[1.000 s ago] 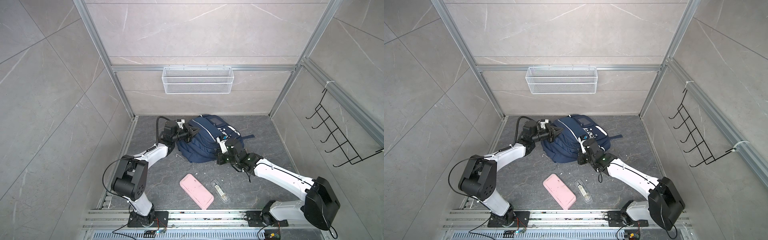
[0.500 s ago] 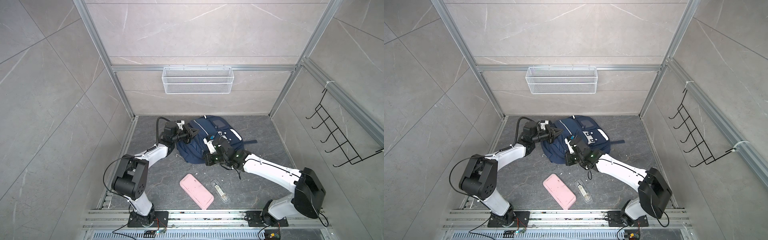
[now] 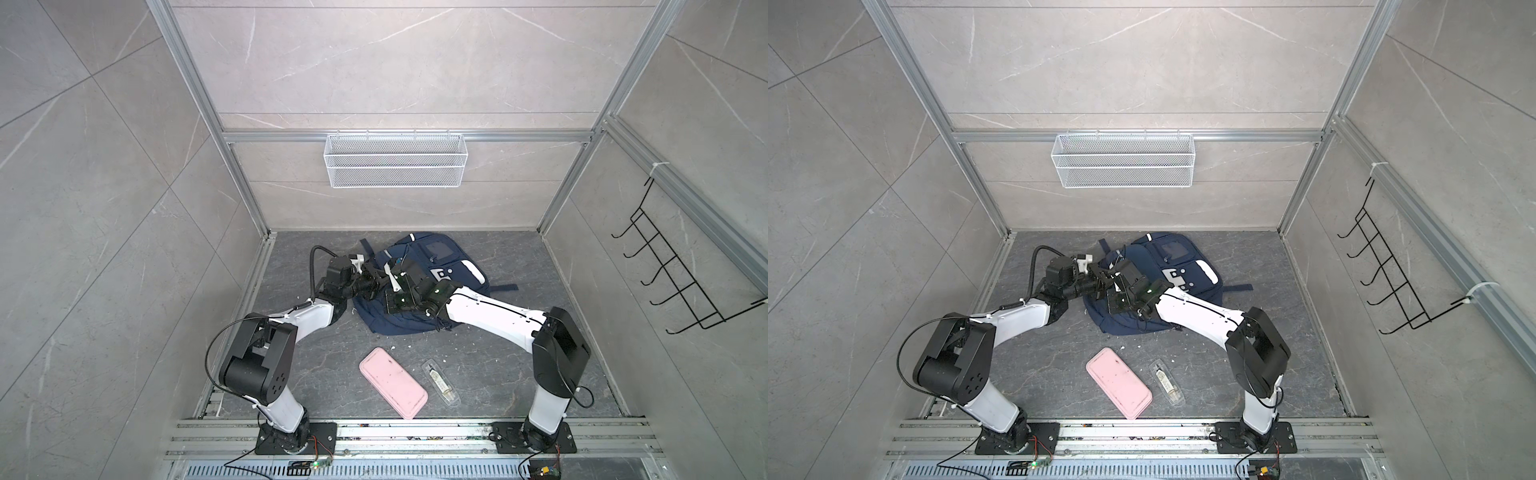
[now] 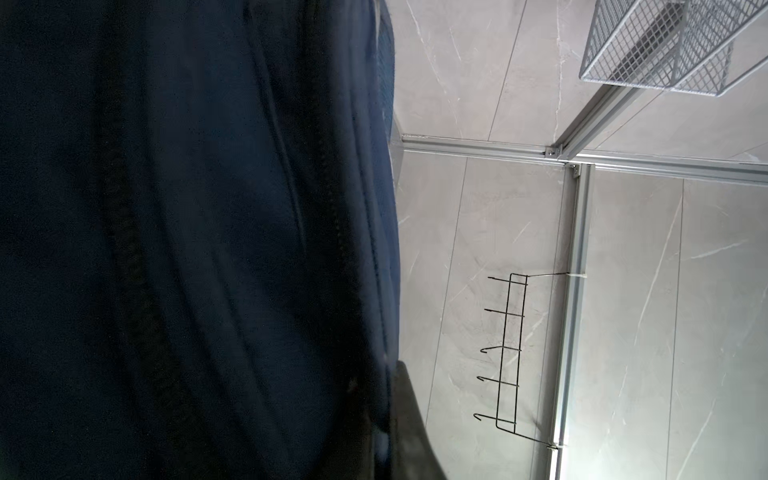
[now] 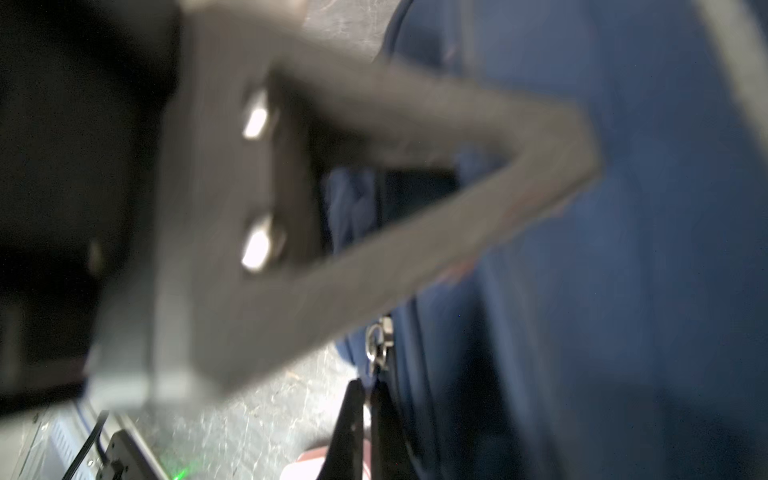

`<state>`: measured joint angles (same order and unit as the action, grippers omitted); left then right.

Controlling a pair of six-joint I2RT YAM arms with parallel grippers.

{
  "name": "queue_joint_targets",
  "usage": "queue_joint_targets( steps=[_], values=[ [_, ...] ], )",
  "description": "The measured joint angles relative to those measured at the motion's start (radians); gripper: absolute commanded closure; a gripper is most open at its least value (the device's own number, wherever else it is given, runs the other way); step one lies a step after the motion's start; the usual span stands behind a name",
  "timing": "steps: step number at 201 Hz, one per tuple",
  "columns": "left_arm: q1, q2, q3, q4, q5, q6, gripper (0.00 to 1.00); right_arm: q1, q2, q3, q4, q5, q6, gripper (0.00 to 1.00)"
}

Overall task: Pack the student bag
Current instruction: 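Pull the zipper pull toward the left gripper with the right gripper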

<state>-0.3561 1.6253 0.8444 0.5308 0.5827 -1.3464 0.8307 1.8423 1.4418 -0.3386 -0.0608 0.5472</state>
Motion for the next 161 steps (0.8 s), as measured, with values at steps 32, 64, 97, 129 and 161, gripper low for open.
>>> queue_joint_targets(
  steps=[32, 64, 97, 129, 161],
  values=[
    [0.03, -0.072, -0.108, 0.024, -0.038, 0.0, 1.0, -0.026, 0.008, -0.004, -0.005, -0.084, 0.003, 0.99],
    [0.027, -0.185, -0.228, 0.055, -0.151, 0.001, 1.0, -0.029, 0.01, -0.004, -0.006, -0.15, -0.02, 1.0],
    [-0.045, -0.217, -0.27, 0.061, -0.309, 0.001, 1.0, -0.059, 0.02, -0.004, -0.024, -0.169, -0.053, 1.0],
    [-0.159, -0.148, -0.211, 0.061, -0.447, 0.002, 1.0, -0.117, 0.006, -0.035, -0.062, -0.146, -0.082, 1.0],
    [-0.256, 0.016, -0.074, 0.089, -0.476, -0.006, 1.0, -0.186, -0.062, -0.125, -0.084, -0.052, -0.114, 1.0]
  ],
)
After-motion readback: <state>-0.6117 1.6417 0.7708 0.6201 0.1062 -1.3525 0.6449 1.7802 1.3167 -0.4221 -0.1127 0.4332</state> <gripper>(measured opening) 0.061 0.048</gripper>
